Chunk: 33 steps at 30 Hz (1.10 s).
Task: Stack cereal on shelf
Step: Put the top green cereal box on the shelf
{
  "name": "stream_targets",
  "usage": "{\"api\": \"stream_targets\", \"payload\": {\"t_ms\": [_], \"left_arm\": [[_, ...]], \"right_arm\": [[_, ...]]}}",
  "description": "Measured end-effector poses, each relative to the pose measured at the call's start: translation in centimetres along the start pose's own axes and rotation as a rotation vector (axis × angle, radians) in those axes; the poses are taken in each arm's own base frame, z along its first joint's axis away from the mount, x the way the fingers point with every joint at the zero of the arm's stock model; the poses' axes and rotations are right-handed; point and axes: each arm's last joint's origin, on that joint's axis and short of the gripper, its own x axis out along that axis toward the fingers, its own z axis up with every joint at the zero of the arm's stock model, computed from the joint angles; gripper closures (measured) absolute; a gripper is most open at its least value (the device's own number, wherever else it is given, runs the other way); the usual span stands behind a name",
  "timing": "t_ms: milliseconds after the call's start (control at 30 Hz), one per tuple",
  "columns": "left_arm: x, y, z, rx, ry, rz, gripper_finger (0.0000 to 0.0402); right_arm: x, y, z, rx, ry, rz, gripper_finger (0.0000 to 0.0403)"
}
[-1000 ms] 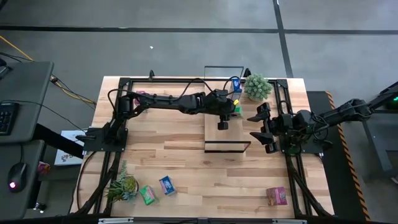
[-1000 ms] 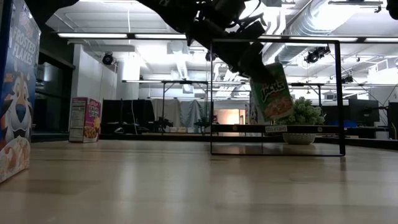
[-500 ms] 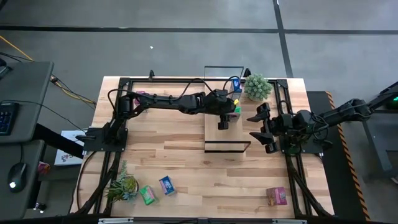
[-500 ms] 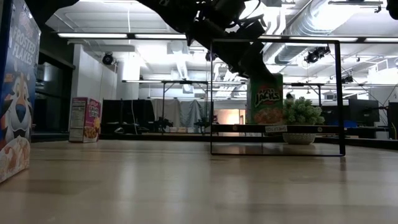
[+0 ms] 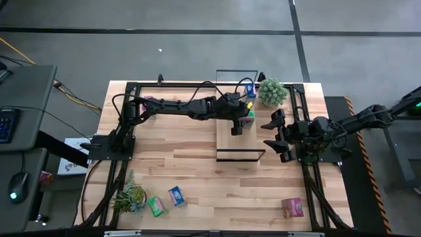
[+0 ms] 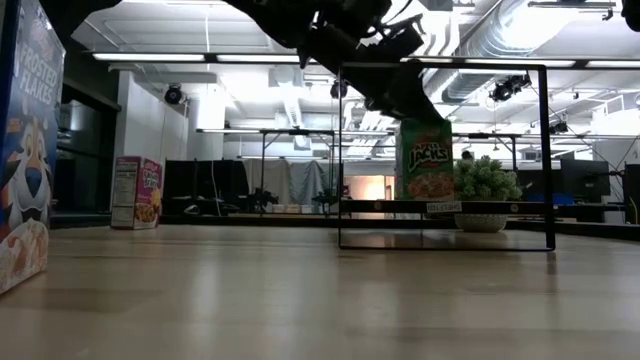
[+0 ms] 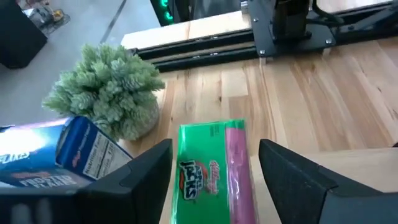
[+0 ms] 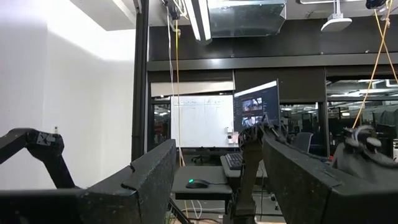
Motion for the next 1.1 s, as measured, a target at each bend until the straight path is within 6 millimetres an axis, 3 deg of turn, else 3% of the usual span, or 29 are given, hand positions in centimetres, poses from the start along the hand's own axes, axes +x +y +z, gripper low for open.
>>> {"api": "stream_targets", "payload": {"t_ms": [300, 533, 700, 833, 1000, 1100], "left_arm": [[-1.4, 0.6, 0.9, 0.036, -0.003, 0.026, 0.0167], [-6.0, 1.8, 3.7, 0.059, -0.025, 0.103, 0.0167], [-9.7, 2.6, 4.8, -0.051, -0.029, 0.101, 0.0182], [-9.8, 2.1, 2.6, -0.136, -0.031, 0.097, 0.0241], [-8.3, 0.0, -3.0, -0.220, -0.115, 0.040, 0.0372], [-7.7, -0.6, -5.9, -0.283, -0.173, -0.053, 0.0389]], "right_arm": [[0.0, 0.0, 0.0, -0.001, 0.004, 0.000, 0.0169], [0.0, 0.0, -0.1, -0.008, 0.008, 0.000, 0.0169], [0.0, 0.0, -0.1, -0.004, 0.008, 0.001, 0.0169], [0.0, 0.0, -0.2, 0.002, 0.016, 0.001, 0.0169], [0.0, 0.0, -0.2, 0.016, 0.018, 0.001, 0.0169], [0.0, 0.0, -0.2, 0.012, 0.016, 0.001, 0.0169]]}}
